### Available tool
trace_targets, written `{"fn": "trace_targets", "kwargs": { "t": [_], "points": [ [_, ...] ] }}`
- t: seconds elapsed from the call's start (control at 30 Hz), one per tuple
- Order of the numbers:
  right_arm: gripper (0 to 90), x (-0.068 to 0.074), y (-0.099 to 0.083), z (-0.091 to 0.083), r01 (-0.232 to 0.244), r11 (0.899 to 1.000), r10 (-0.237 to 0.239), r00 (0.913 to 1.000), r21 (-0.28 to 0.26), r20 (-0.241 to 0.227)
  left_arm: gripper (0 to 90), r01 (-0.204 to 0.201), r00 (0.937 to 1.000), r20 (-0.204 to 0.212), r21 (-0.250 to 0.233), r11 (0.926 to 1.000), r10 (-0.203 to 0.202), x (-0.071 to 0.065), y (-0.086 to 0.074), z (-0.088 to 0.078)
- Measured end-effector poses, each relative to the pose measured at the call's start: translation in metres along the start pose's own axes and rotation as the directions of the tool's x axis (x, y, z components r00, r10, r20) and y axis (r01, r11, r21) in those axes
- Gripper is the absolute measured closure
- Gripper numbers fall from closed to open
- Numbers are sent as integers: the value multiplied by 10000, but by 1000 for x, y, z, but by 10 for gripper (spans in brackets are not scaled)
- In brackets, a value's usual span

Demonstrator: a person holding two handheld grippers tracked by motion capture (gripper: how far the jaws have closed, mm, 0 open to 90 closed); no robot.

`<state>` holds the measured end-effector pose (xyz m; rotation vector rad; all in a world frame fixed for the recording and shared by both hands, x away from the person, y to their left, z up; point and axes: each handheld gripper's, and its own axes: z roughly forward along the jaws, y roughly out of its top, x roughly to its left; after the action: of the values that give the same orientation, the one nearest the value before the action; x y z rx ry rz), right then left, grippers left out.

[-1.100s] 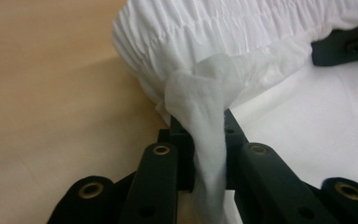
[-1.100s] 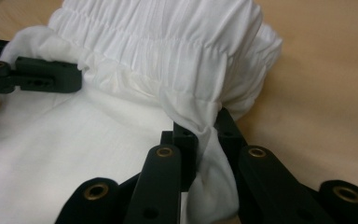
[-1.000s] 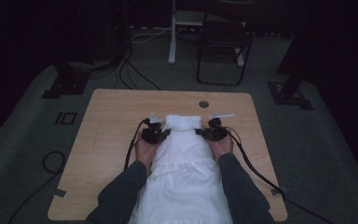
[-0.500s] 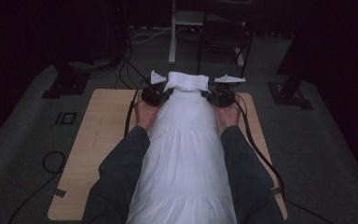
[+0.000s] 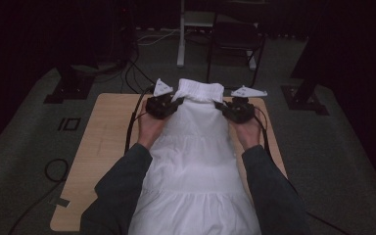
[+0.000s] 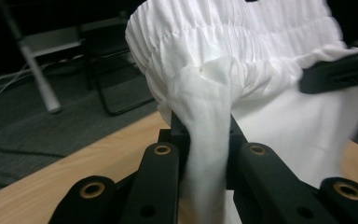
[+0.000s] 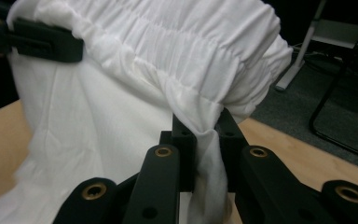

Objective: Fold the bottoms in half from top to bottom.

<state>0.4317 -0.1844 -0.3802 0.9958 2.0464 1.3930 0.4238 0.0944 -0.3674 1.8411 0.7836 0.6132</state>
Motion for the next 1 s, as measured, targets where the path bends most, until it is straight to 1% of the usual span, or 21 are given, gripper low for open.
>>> {"fn": "trace_targets", "kwargs": {
  "t": [0.07,0.1,0.13,0.23,0.27,0.3,0.33,0.4,0.43,0.5,0.53,0.6,0.63,0.7,0.73,0.8,0.87,0.9,0.93,0.97,1.0],
  "points": [
    [821,7,-10,-15,-221,9997,218,9990,-65,-388,820,-38,9996,295,-180,9998,43,-13,-8,-17],
    [820,12,-15,-22,-288,9995,280,9981,-140,-556,820,-85,9990,426,-166,9998,92,-20,-12,-25],
    [819,17,-20,-28,-276,9996,268,9974,-115,-673,818,-204,9985,513,-166,9997,213,-27,-18,-34],
    [817,34,-36,-47,-77,9999,70,9950,-68,-997,812,-248,9960,850,-131,9996,259,-47,-39,-60],
    [815,39,-42,-53,13,10000,-21,9932,-65,-1161,812,-109,9951,985,-182,9998,126,-52,-47,-68],
    [815,46,-49,-58,-28,10000,21,9906,-48,-1368,812,-1,9932,1165,-113,9999,14,-57,-56,-75],
    [814,52,-57,-64,1,10000,-4,9889,-16,-1487,811,-67,9921,1251,59,10000,59,-64,-64,-81],
    [812,66,-74,-74,204,9997,-183,9864,112,-1635,810,-105,9883,1522,220,9997,70,-75,-81,-92],
    [812,72,-84,-79,225,9996,-191,9848,175,-1727,810,-165,9869,1607,322,9993,111,-80,-90,-97],
    [810,85,-106,-87,171,9991,-91,9815,401,-1912,810,-121,9840,1783,477,9988,34,-90,-107,-105],
    [810,91,-116,-90,249,9983,-142,9812,530,-1924,811,-89,9823,1871,568,9983,-19,-96,-117,-107],
    [809,103,-137,-95,424,9954,-262,9829,856,-1824,811,-19,9783,2064,955,9954,-179,-108,-138,-108],
    [808,108,-147,-98,508,9934,-323,9843,1031,-1733,809,-75,9772,2117,1182,9930,-178,-114,-148,-108],
    [806,115,-166,-100,501,9886,-246,9842,1422,-1756,805,9,9746,2207,1685,9857,-387,-120,-168,-106],
    [804,117,-176,-99,484,9855,-187,9835,1625,-1798,803,23,9758,2140,1924,9813,-443,-121,-177,-103],
    [801,121,-192,-95,398,9778,13,9806,2056,-1961,800,325,9730,2138,2483,9681,-875,-121,-191,-96],
    [800,123,-206,-88,311,9685,192,9799,2470,-1986,800,186,9764,2005,2899,9569,-797,-123,-203,-88],
    [801,123,-211,-85,192,9649,337,9801,2620,-1957,800,159,9769,1980,3096,9507,-808,-122,-207,-84],
    [799,123,-215,-81,148,9605,400,9809,2780,-1904,798,279,9768,1919,3252,9452,-949,-121,-210,-80],
    [797,123,-217,-77,133,9554,438,9816,2951,-1860,797,318,9770,1887,3321,9427,-994,-119,-211,-77],
    [797,123,-219,-74,145,9516,427,9829,3069,-1790,794,175,9799,1813,3366,9415,-830,-118,-213,-75]
  ]
}}
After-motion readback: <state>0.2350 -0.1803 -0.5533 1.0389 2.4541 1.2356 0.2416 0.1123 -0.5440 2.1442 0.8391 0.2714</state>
